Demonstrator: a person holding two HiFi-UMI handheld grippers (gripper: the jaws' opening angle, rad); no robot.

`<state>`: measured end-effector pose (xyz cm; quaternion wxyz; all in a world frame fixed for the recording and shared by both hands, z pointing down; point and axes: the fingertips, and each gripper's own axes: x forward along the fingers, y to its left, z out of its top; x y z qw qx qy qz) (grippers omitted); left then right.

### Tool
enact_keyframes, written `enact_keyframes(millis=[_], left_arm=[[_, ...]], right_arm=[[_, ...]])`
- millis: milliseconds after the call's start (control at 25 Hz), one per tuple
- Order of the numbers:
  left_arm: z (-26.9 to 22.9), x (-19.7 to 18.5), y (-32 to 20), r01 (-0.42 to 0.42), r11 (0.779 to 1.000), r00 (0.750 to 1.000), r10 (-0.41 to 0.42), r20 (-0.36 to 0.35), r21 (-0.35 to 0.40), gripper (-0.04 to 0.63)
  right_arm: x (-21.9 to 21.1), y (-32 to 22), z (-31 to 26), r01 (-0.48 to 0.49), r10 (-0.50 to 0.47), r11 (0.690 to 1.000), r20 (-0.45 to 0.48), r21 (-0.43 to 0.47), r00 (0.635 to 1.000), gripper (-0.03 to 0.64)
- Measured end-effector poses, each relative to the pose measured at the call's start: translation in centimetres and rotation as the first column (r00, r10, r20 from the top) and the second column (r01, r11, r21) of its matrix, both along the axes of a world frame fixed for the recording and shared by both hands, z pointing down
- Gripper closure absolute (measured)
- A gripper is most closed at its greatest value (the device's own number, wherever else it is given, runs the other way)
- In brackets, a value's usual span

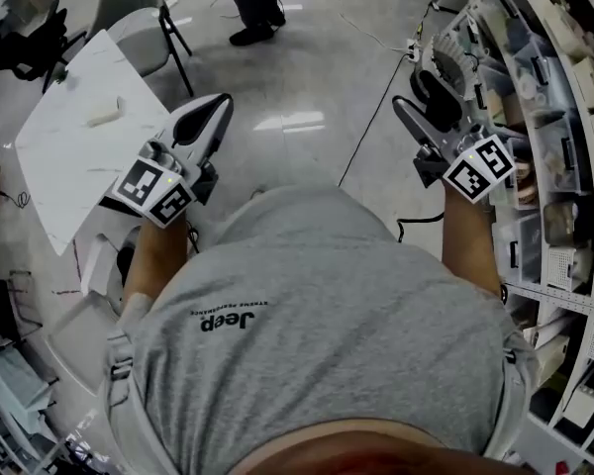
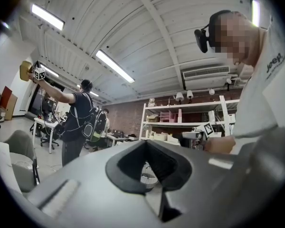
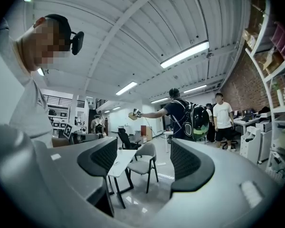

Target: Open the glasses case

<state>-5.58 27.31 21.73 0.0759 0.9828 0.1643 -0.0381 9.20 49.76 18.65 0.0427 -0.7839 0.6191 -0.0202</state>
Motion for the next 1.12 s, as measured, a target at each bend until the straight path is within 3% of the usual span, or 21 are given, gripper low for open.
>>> enact_keyframes(millis=[280, 480, 880, 1120], left_arm=[[-0.7, 5.5, -12.8, -0.035, 0.999, 0.999, 0.035, 0.000, 0.009, 0.546], [0.6, 7.7, -18.4, -0.044, 0.999, 0.999, 0.045, 0.022, -0.011, 0.546], [1.9, 11.0, -22.1, -0.044, 0.999, 0.998, 0.045, 0.051, -0.022, 0.546], [2.0, 12.5, -22.5, 0.000, 1.000, 0.998, 0.001, 0.070, -0.010, 0.546]], right_arm=[[3.9, -14.4, -0.8, 0.015, -0.015, 1.000, 0.005, -0.021, 1.000, 0.287], [5.8, -20.8, 0.5, 0.029, -0.027, 0.998, 0.036, -0.058, 0.999, 0.287], [9.4, -24.8, 2.0, 0.033, -0.026, 0.996, 0.075, -0.084, 0.997, 0.287], [12.3, -25.8, 2.7, 0.073, -0.065, 0.995, 0.100, -0.074, 0.993, 0.288]])
